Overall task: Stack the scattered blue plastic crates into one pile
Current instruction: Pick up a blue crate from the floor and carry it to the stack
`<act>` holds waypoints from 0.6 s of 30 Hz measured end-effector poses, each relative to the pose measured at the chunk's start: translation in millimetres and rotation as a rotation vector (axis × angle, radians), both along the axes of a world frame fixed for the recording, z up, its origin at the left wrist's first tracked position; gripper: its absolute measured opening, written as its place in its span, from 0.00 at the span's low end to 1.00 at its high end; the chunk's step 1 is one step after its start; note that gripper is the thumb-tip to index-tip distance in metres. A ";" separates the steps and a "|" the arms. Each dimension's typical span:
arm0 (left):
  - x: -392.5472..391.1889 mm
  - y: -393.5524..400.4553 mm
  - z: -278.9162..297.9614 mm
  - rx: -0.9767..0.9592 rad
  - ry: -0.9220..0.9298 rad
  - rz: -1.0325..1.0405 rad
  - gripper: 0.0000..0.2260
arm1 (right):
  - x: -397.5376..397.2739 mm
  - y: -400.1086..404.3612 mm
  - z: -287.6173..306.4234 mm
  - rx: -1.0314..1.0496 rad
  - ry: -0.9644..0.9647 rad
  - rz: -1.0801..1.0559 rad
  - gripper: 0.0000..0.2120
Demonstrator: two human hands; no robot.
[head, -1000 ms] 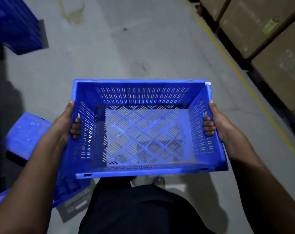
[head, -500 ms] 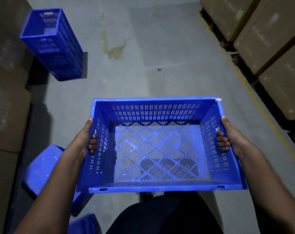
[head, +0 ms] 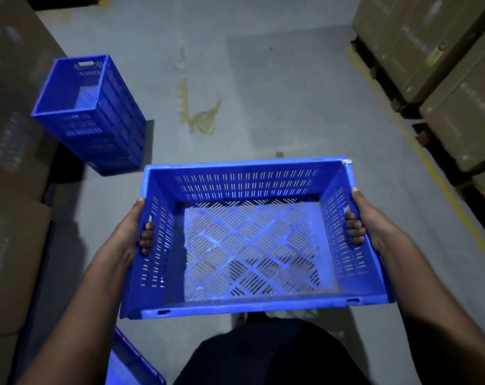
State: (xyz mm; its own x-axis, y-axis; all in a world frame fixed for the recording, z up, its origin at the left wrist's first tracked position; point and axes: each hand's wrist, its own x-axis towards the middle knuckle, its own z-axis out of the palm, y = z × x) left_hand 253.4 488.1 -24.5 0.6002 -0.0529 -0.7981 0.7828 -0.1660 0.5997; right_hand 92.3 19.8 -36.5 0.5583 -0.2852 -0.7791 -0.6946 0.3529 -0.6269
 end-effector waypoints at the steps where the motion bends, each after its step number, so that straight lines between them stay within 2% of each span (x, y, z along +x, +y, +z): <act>1: 25.3 -4.6 4.5 -0.006 -0.008 0.016 0.29 | 29.5 -8.6 1.9 0.004 -0.016 0.009 0.32; 6: 141.8 -18.7 25.8 -0.026 -0.012 0.091 0.29 | 183.5 -30.8 24.6 -0.022 -0.042 0.091 0.31; 18: 463.0 -30.4 10.6 -0.087 -0.053 0.186 0.29 | 544.8 -53.3 29.3 -0.081 -0.079 0.172 0.32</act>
